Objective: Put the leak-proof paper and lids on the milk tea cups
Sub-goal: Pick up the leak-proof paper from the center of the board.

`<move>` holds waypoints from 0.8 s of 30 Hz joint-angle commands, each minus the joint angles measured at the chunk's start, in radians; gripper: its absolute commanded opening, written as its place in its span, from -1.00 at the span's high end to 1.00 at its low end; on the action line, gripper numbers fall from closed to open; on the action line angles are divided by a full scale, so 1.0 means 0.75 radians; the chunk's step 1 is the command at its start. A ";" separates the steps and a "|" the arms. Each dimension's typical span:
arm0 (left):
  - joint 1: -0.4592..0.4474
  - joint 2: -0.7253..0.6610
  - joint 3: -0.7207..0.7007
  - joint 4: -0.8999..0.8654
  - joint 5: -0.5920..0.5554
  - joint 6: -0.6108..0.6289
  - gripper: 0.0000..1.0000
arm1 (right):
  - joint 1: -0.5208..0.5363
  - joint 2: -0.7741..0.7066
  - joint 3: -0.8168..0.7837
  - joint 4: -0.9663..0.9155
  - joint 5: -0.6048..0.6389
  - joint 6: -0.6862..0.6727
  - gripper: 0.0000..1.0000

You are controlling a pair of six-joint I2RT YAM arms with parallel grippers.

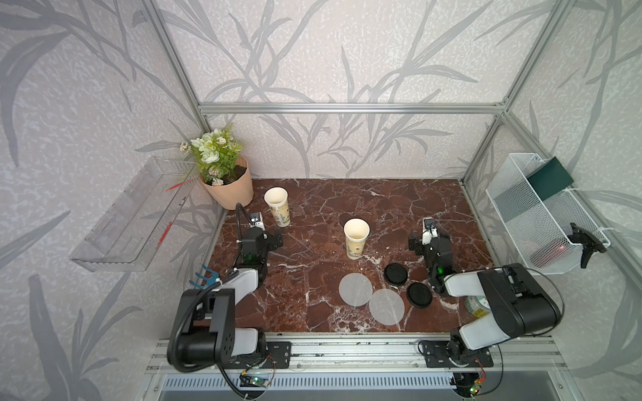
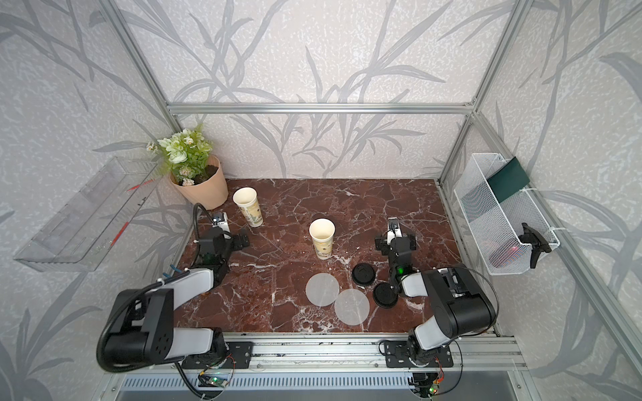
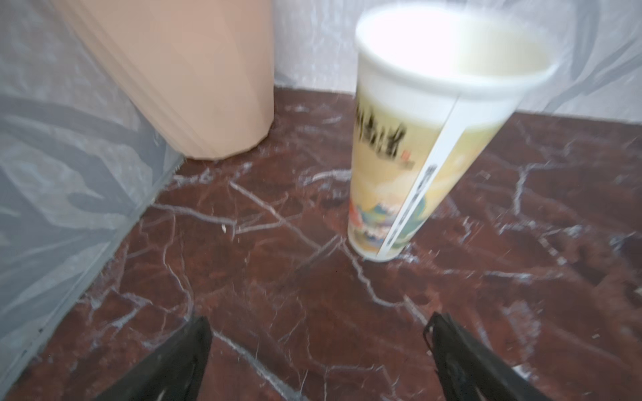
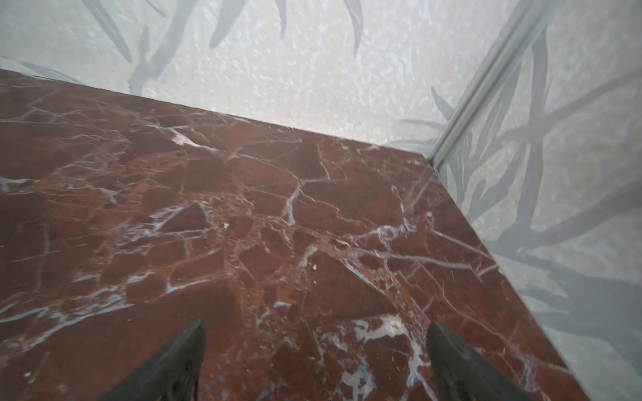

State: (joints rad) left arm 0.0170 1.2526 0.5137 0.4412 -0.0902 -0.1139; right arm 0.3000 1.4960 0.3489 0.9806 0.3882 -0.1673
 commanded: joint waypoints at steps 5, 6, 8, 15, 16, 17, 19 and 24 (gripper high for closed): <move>0.011 -0.372 -0.027 -0.573 -0.031 -0.715 -0.98 | 0.290 -0.353 0.024 -0.227 0.925 0.415 -0.98; 0.014 -0.403 -0.051 -0.571 0.053 -0.706 -0.98 | 0.283 -0.461 0.013 -0.367 0.670 0.389 -0.98; 0.014 -0.441 -0.059 -0.606 0.190 -0.700 -0.98 | 0.264 -0.636 0.082 -0.808 0.332 0.522 -0.98; -0.008 -0.482 -0.089 -0.570 0.595 -0.664 -0.98 | 0.270 -0.784 0.232 -1.418 -0.058 0.732 -0.98; -0.027 -0.468 -0.083 -0.573 0.641 -0.660 -0.98 | 0.269 -0.764 0.268 -1.495 -0.133 0.747 -0.98; -0.054 -0.456 -0.076 -0.585 0.677 -0.647 -0.98 | 0.271 -0.731 0.303 -1.564 -0.255 0.747 -0.98; -0.126 -0.448 -0.066 -0.620 0.700 -0.610 -0.98 | 0.276 -0.669 0.347 -1.640 -0.482 0.762 -0.98; -0.355 -0.424 -0.084 -0.663 0.734 -0.543 -0.98 | 0.379 -0.582 0.153 -1.206 -0.982 0.916 -0.98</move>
State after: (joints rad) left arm -0.1894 0.9241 0.4461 -0.0261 0.3908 -0.5564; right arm 0.5278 1.0325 0.5369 -0.0254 -0.0799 0.4217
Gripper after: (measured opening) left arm 0.991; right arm 0.991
